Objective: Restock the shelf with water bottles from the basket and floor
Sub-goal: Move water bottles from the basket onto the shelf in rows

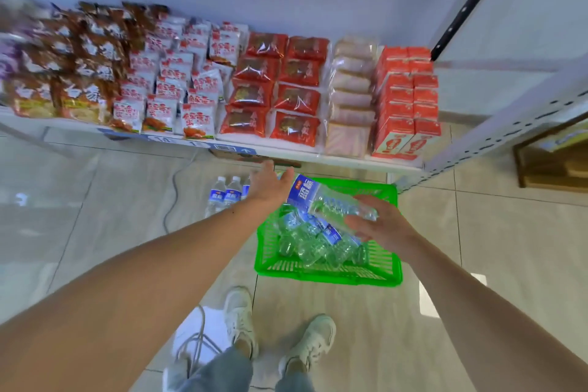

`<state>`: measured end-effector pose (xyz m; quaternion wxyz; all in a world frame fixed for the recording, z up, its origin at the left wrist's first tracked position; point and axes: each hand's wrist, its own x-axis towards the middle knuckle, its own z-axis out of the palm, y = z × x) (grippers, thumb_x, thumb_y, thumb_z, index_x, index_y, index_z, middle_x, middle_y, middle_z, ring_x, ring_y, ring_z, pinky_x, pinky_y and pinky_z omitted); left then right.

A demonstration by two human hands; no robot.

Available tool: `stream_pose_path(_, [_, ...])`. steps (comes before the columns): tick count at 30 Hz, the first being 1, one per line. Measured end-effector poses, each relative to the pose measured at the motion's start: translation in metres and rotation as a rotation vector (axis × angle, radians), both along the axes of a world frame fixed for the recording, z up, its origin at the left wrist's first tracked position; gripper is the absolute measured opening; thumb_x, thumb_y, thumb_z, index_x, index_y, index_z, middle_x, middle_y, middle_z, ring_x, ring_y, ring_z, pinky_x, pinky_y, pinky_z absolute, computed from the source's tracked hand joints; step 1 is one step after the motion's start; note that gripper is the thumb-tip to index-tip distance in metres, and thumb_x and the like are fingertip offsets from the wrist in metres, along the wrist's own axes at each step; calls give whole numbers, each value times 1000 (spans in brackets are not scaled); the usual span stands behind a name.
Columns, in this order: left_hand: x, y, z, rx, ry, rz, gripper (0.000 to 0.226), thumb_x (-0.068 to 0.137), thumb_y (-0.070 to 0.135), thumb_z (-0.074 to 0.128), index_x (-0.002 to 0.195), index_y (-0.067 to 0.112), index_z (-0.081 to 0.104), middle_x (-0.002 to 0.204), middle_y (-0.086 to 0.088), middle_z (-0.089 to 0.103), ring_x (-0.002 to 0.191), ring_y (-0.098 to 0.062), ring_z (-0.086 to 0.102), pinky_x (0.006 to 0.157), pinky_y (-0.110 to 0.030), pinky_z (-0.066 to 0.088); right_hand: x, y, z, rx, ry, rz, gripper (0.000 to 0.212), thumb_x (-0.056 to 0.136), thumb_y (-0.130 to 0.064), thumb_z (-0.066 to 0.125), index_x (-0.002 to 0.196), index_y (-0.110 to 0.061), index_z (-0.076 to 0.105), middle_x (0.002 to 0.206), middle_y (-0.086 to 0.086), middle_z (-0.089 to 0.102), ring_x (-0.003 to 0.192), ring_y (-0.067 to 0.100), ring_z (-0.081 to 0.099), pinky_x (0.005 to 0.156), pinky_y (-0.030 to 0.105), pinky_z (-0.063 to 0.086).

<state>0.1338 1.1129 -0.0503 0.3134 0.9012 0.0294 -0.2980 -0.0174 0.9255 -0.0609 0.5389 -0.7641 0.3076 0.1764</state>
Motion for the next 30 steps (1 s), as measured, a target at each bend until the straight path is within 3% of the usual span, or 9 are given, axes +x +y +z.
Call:
stream_pose_path(3, [6,2,65,-10,-102,29,53,94,41,47,137,9,39,134,-20,46,118,-34,49,91,-37,40,-2,3,63,-13,-62,-16,56,78,-14,78,129,-14,55,121,10,57,65,17,70,62,32,60])
stream_pose_path(6, [10,5,125,-24,-214,42,44,94,43,47,121,9,51,119,-19,56,105,-33,56,74,-32,39,0,3,122,-45,-117,50,54,73,-18,82,121,-20,58,118,7,60,85,17,69,74,39,60])
stream_pose_path(9, [11,9,187,-104,-310,75,36,93,36,51,117,10,54,119,-17,57,91,-27,56,69,-31,39,8,3,184,-65,-104,192,56,73,-27,82,121,-27,52,111,-5,57,88,2,59,65,14,52])
stream_pose_path(12, [11,14,245,-205,-410,89,27,91,31,53,109,11,57,113,-14,58,81,-20,54,62,-27,42,19,5,239,-157,-109,374,72,71,-35,82,133,-27,48,119,-6,57,101,10,57,71,13,43])
stream_pose_path(16, [7,21,314,-290,-575,47,18,88,32,55,100,19,57,108,-11,57,85,-21,55,64,-26,37,29,15,305,-252,-144,503,63,72,-36,82,127,-37,49,113,-19,59,107,7,57,76,8,39])
stream_pose_path(19, [1,23,365,-359,-664,23,31,87,31,59,116,20,58,117,-8,50,90,-19,56,76,-26,43,31,21,344,-286,-188,544,52,75,-31,81,114,-41,49,108,-22,56,105,4,57,80,8,39])
stream_pose_path(23, [-2,21,423,-404,-772,-17,35,85,33,61,120,25,58,119,-3,45,86,-18,58,85,-31,47,36,28,376,-345,-269,553,92,56,-67,78,134,-33,44,131,-15,54,121,9,52,104,35,42])
stream_pose_path(25, [4,19,449,-412,-835,-27,32,86,32,60,117,26,61,117,-3,49,85,-18,58,86,-31,47,43,29,390,-405,-314,534,84,56,-63,80,127,-32,50,127,-10,59,115,11,57,102,40,45])
stream_pose_path(30, [30,9,504,-456,-923,-79,29,86,33,62,114,27,64,115,-1,57,94,-15,59,90,-30,46,66,32,435,-512,-396,446,68,67,-50,80,123,-24,52,117,-9,60,103,10,57,88,29,45])
